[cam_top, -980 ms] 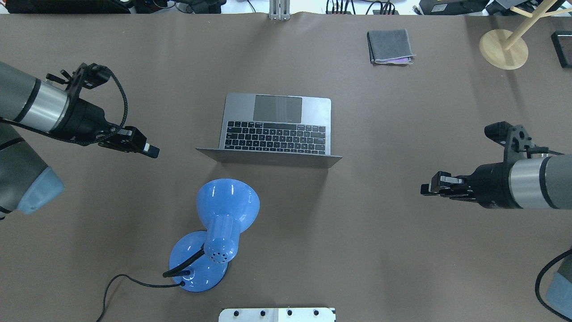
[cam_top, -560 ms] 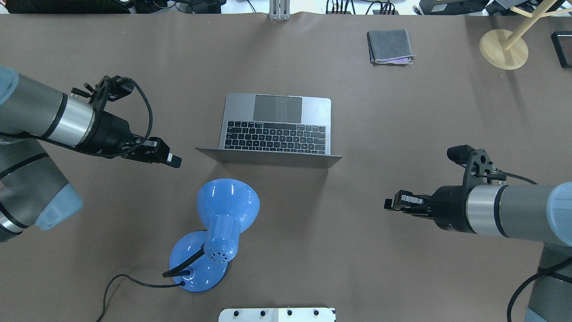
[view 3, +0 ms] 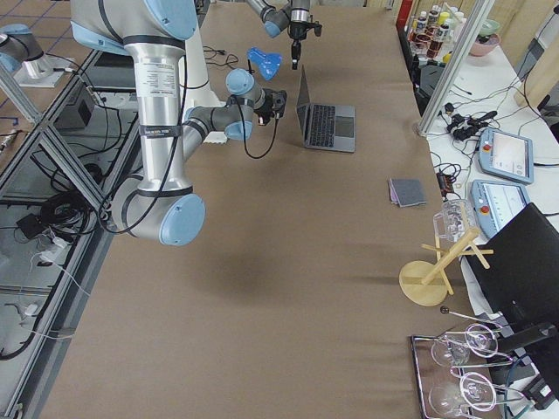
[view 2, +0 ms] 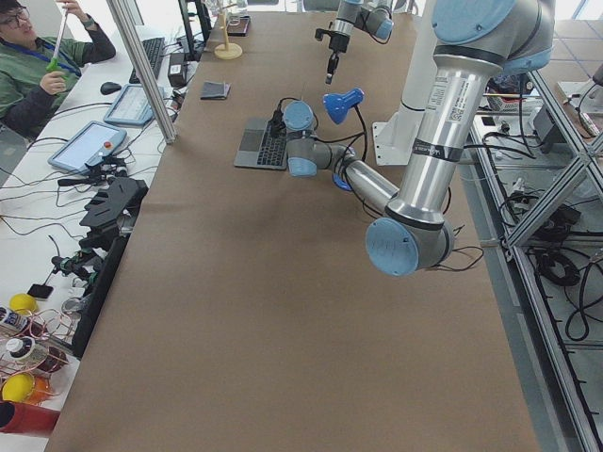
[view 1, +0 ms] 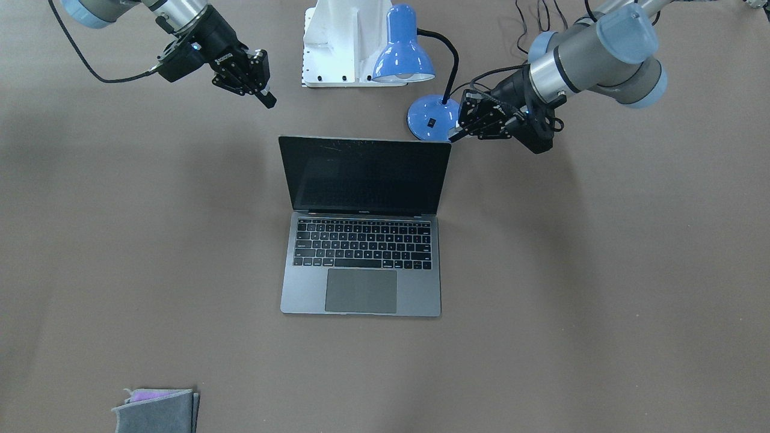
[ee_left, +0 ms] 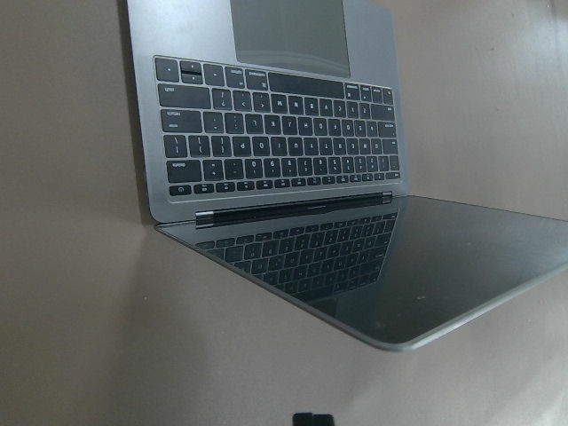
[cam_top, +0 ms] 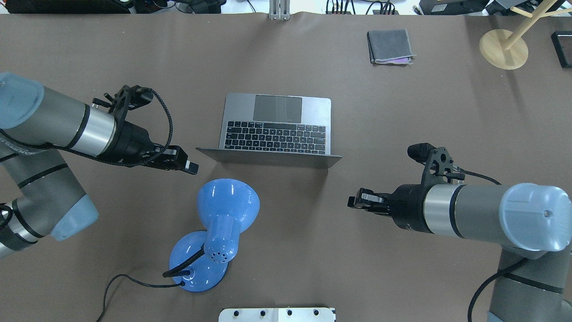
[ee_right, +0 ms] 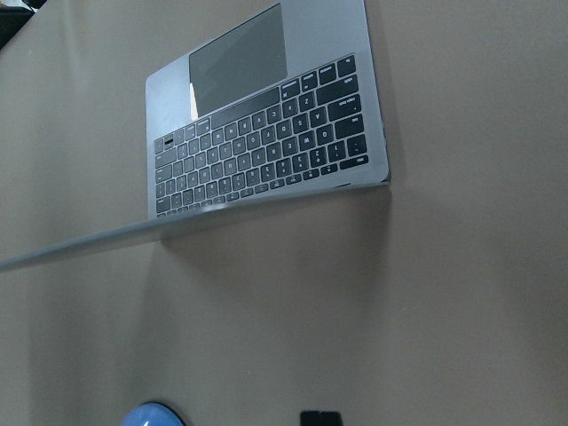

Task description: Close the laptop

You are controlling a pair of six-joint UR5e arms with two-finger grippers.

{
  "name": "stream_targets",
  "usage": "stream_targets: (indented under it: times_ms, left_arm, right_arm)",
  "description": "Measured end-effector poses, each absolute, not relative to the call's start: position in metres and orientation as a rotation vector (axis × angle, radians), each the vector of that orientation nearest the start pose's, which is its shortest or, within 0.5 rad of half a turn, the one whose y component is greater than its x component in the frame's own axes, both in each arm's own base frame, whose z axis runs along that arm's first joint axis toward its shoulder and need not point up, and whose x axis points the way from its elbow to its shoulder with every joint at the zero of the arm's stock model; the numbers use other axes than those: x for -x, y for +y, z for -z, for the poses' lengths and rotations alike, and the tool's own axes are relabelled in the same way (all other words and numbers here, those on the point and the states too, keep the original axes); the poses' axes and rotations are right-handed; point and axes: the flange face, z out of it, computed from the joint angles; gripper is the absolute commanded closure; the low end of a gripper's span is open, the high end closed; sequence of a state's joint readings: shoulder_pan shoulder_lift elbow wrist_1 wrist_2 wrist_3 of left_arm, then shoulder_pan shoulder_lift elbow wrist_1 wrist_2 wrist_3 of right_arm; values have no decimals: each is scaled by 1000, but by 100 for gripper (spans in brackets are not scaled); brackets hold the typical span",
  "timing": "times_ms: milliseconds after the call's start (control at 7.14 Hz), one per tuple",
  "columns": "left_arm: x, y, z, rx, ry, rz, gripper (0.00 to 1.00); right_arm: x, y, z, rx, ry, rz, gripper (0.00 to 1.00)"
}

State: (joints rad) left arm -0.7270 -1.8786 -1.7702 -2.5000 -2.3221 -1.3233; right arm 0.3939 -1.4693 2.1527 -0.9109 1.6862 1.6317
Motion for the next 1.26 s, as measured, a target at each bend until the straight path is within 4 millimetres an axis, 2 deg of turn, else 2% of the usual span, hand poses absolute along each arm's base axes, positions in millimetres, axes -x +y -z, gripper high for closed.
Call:
stream_targets:
  times_ms: [420, 1260]
  left_arm:
    - [-381, -419, -277, -90, 1484, -139, 100]
    - [-383, -421, -268, -98, 1492, -144, 100]
  right_arm:
    - [394, -310, -238, -139, -1308, -336, 100]
    - [409, -353, -217, -169, -1250, -393, 100]
